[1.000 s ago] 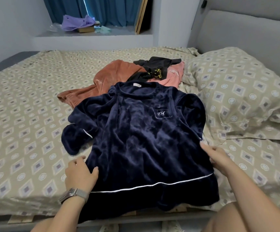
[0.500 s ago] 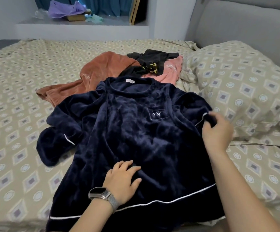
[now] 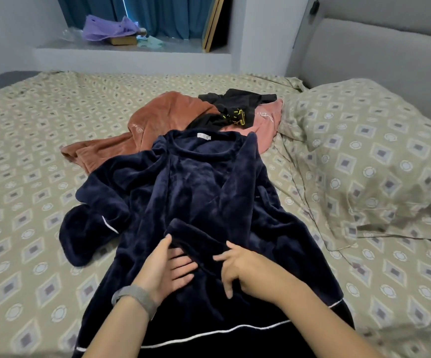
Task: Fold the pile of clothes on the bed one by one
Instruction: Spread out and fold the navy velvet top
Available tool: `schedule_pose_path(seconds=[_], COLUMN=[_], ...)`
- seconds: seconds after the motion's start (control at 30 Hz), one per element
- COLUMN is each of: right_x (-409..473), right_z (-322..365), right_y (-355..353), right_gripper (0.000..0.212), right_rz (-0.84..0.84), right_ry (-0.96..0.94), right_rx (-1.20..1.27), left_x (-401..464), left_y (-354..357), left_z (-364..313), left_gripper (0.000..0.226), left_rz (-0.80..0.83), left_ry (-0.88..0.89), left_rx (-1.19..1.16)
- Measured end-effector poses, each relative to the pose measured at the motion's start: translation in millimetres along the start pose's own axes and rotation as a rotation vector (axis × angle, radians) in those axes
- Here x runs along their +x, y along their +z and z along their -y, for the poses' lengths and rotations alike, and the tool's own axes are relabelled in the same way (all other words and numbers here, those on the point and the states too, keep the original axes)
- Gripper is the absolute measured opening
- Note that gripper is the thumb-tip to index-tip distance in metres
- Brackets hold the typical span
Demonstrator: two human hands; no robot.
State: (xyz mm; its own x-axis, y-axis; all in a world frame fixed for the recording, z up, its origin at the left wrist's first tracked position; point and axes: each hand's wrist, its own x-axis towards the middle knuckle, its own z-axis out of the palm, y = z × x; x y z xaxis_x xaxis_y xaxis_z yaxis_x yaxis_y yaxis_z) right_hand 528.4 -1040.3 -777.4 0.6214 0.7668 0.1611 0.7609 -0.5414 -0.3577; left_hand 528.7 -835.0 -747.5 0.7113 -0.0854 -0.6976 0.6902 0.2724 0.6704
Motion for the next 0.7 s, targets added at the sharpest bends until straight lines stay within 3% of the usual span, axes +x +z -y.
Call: schedule_pose_path(seconds=[0.07,0.13,0.23,0.33,0.37,0.4,0.47,0.6,0.7], right_x=[-4.9,-3.1,2.5,2.1,1.4,1.1,3.0,6.7,6.8], right_z=[6.6,15.9,14.5,7.8,5.8,5.6,6.2,-1.6,-13.1], right_y=[-1.8,-15.8,-25.5,-29.7,-30.7,-30.9,-29.6,-29.5,-35.6], right_gripper=[0.045,0.050,0.047,0.023,0.032,0.043,0.058,0.083,0.078], right_rz=[-0.022,-0.289,-0.567,-0.489,-0.395,-0.290,-0.188,-0.402,-0.535], right_ry=[0.209,0.308,0.560,0.981,1.105,1.194,1.251,1.258,1.159], right_rx=[0.235,0.449,0.452,0.528,0.618,0.706,0.826,1.029,1.178], left_x=[2.3,6.2,2.6,7.5,8.6,9.9,11.1,-8.7,-26.7], left_y=[-4.9,-4.5,4.0,1.6,0.8,1.5,4.3,21.4,26.3], left_z=[3.7,8.4,8.1,6.1,5.0,3.2,-1.2,-10.9,-9.8], left_gripper=[0.048,0.046,0.040,0.060,0.067,0.059,0.024,0.044,0.048], left_rz=[0.015,-0.036,-0.120,-0.161,-0.185,-0.199,-0.223,0.076,0.230], left_ry=[-0.039,0.055,0.184,0.211,0.200,0.213,0.264,0.288,0.264], left_rx=[-0.065,0.004,0.051,-0.018,-0.021,-0.026,-0.090,-0.278,-0.164])
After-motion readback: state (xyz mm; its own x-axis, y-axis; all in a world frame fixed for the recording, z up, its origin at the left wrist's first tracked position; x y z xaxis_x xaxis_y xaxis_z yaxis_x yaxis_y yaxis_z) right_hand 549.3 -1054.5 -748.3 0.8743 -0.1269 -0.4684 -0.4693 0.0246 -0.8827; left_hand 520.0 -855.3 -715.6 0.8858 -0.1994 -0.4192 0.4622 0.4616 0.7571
